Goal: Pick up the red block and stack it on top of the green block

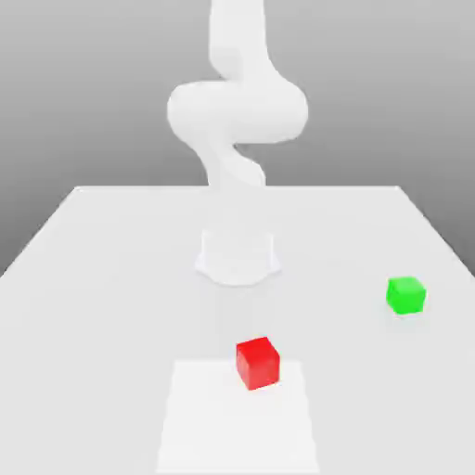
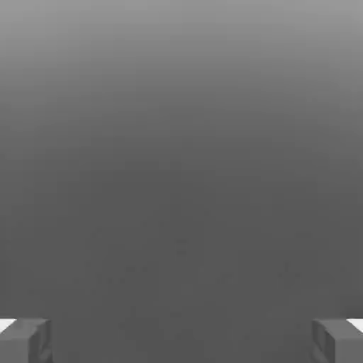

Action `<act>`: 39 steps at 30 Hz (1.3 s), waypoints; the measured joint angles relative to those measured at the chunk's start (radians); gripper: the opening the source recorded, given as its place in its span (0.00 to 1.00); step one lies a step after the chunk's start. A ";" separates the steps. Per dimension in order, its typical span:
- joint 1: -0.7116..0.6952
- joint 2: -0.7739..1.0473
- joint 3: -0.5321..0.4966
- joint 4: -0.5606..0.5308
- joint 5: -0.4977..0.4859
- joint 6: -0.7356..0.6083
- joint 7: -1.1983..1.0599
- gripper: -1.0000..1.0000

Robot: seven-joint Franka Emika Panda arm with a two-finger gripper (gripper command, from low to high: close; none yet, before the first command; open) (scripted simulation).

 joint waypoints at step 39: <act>0.101 0.657 -0.007 -0.558 0.000 0.493 -0.285 0.00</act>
